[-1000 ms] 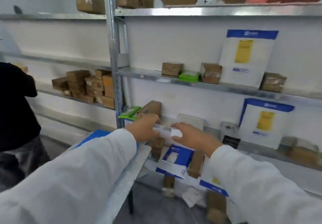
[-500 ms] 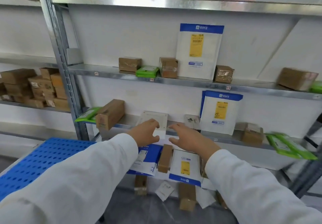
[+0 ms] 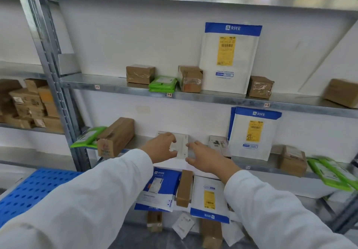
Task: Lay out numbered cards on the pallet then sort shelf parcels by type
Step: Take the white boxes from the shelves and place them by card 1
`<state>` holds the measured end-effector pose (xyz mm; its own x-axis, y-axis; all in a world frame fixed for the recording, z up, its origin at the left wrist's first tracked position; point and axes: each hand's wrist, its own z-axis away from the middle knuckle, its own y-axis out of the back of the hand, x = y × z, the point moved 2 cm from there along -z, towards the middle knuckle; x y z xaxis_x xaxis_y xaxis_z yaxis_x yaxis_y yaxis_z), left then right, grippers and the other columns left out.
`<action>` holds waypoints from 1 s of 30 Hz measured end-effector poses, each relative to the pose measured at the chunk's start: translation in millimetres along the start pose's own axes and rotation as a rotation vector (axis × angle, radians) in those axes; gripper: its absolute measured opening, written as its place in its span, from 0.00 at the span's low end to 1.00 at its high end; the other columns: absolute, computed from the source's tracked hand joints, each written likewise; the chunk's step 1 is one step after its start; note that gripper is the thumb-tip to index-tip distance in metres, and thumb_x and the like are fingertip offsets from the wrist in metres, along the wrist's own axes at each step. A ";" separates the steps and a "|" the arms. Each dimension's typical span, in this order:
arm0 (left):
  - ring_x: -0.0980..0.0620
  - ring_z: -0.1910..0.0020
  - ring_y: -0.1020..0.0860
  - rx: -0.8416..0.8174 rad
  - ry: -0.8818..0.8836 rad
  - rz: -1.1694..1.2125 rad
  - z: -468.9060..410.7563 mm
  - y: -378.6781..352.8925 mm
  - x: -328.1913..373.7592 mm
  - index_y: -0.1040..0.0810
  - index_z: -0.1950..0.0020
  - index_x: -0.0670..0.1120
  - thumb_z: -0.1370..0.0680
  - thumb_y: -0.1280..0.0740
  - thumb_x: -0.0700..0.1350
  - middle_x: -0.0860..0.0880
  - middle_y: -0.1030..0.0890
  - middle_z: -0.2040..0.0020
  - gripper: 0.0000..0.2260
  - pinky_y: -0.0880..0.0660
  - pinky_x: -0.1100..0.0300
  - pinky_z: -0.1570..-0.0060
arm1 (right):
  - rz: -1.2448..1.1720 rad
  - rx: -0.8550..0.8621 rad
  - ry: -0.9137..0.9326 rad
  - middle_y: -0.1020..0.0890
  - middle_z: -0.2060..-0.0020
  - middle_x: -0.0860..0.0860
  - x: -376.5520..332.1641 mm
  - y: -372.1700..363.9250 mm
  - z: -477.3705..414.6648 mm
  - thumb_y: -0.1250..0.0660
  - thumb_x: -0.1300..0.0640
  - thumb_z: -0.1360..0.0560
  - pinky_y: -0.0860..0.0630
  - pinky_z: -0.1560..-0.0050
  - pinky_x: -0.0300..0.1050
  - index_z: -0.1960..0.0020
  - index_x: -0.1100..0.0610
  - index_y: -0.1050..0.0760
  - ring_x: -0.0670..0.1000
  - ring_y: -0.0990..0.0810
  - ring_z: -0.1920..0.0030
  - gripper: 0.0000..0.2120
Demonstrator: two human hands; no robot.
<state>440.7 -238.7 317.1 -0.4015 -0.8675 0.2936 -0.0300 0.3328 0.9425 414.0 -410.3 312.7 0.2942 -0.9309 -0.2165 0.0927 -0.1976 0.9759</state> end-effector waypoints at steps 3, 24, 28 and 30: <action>0.52 0.38 0.27 -0.014 0.008 0.027 -28.6 2.9 -26.3 0.30 0.33 0.49 0.23 0.35 0.53 0.52 0.29 0.32 0.20 0.27 0.57 0.41 | 0.004 -0.003 -0.017 0.33 0.30 0.50 6.5 5.7 -41.4 0.39 0.44 0.22 0.26 0.39 0.53 0.24 0.50 0.42 0.53 0.26 0.36 0.29; 0.51 0.37 0.27 -0.218 0.073 0.165 -164.2 -59.4 -168.6 0.31 0.32 0.51 0.24 0.35 0.55 0.53 0.31 0.30 0.21 0.29 0.53 0.37 | -0.085 -0.151 -0.165 0.36 0.27 0.50 44.9 -58.6 -226.0 0.41 0.45 0.20 0.33 0.33 0.48 0.24 0.51 0.43 0.53 0.32 0.31 0.28; 0.51 0.38 0.27 -0.247 0.124 0.202 -180.6 -76.9 -181.7 0.31 0.33 0.52 0.23 0.35 0.55 0.54 0.31 0.30 0.20 0.29 0.52 0.38 | -0.090 -0.154 -0.182 0.34 0.28 0.51 58.4 -73.1 -243.6 0.41 0.45 0.20 0.33 0.35 0.46 0.24 0.51 0.42 0.53 0.31 0.31 0.27; 0.51 0.38 0.27 -0.268 0.157 0.235 -185.9 -86.8 -185.2 0.30 0.33 0.51 0.23 0.35 0.54 0.53 0.30 0.31 0.20 0.29 0.52 0.37 | -0.123 -0.167 -0.197 0.34 0.29 0.50 65.9 -81.8 -250.4 0.40 0.45 0.21 0.31 0.34 0.49 0.25 0.51 0.41 0.53 0.31 0.32 0.27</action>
<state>687.8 -175.7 210.6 -0.2232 -0.8321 0.5077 0.2945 0.4389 0.8489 664.0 -378.6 211.6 0.0821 -0.9481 -0.3072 0.2765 -0.2745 0.9210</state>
